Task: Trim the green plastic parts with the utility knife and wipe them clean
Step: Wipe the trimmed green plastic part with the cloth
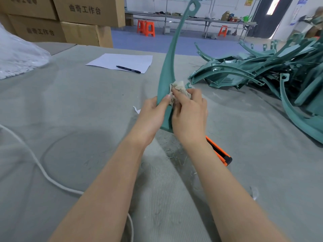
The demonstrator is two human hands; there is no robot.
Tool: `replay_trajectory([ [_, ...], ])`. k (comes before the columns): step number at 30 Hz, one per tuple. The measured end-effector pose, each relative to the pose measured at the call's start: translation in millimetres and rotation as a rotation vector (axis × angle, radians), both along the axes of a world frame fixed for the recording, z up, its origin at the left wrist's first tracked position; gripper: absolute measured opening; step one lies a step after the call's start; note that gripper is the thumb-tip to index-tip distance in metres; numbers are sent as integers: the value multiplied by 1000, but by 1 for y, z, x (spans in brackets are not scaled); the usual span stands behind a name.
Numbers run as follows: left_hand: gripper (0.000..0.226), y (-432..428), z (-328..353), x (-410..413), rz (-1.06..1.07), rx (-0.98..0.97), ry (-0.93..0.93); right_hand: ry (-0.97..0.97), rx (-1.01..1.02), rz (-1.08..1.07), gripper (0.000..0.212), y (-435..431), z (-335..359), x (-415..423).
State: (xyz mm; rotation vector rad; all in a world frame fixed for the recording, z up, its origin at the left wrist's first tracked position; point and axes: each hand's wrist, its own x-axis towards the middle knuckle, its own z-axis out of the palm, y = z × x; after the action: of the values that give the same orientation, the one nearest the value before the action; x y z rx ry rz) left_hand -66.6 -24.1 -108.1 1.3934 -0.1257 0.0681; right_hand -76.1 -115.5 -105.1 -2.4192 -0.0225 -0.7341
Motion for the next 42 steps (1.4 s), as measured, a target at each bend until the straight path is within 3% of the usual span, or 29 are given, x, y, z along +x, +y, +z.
replay_trajectory([
  [10, 24, 0, 4, -5, -139, 32, 94, -14, -45, -77, 42, -1, 2, 4],
  [24, 26, 2, 4, -6, -169, 39, 161, 39, -75, -71, 39, -4, 10, 13],
  [31, 27, 11, 8, -1, -18, -45, 125, 57, -81, 1, 40, -10, 1, 0],
  [42, 21, 16, 8, -1, -118, -266, 165, -3, 52, 48, 32, -19, 5, -1],
])
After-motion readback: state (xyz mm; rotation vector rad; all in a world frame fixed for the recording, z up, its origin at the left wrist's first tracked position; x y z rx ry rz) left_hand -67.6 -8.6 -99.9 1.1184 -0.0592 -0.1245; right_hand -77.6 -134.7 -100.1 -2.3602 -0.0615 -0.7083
